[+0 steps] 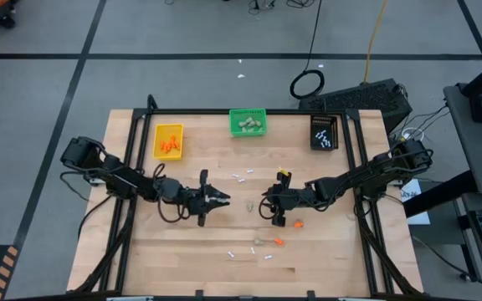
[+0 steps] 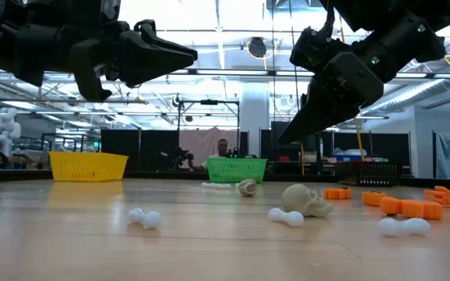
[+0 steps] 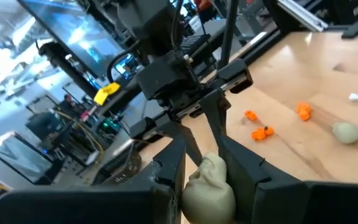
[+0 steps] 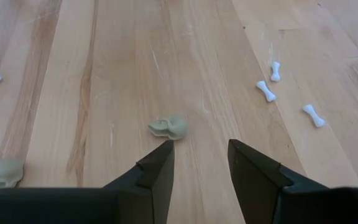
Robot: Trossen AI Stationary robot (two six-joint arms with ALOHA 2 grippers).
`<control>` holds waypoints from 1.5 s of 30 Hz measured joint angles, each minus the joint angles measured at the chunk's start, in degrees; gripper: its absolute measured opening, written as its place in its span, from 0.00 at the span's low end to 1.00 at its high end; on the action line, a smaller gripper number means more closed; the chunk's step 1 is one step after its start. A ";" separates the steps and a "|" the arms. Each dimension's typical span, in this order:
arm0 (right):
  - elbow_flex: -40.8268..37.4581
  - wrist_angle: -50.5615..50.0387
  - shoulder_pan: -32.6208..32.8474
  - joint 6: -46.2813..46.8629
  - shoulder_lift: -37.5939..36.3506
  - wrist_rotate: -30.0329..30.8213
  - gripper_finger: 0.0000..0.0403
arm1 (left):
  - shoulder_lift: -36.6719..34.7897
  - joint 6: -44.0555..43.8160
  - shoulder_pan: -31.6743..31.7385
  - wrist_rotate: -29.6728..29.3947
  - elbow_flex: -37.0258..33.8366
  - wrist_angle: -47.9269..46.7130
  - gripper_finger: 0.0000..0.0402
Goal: Sort Halloween decoration
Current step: Put the gray skull toy into the green bin
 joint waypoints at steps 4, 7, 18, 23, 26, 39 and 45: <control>0.00 0.00 -0.01 0.00 0.00 0.00 0.34 | 0.00 -3.86 0.00 -2.10 -0.01 0.75 0.20; 0.00 0.01 -0.01 0.00 0.00 0.00 0.34 | 0.00 -8.00 0.02 -9.00 0.53 3.51 0.20; 0.00 0.00 0.01 0.02 0.00 -0.11 0.34 | -4.51 -8.32 4.44 -21.00 18.07 -20.96 0.20; 0.00 -0.76 0.01 1.05 0.00 -0.11 0.34 | -6.75 -8.78 10.05 -21.00 27.19 -39.12 0.20; 0.00 -0.76 0.01 1.17 0.00 -0.02 0.34 | -6.78 -9.59 15.14 -19.99 30.93 -44.48 0.20; 0.00 -0.46 0.01 1.19 0.00 0.09 0.34 | -1.09 -19.34 37.28 3.14 50.94 -69.40 0.20; 0.02 -1.91 0.41 2.79 0.00 -0.13 0.34 | 6.65 -20.58 43.38 12.79 60.09 -76.73 0.20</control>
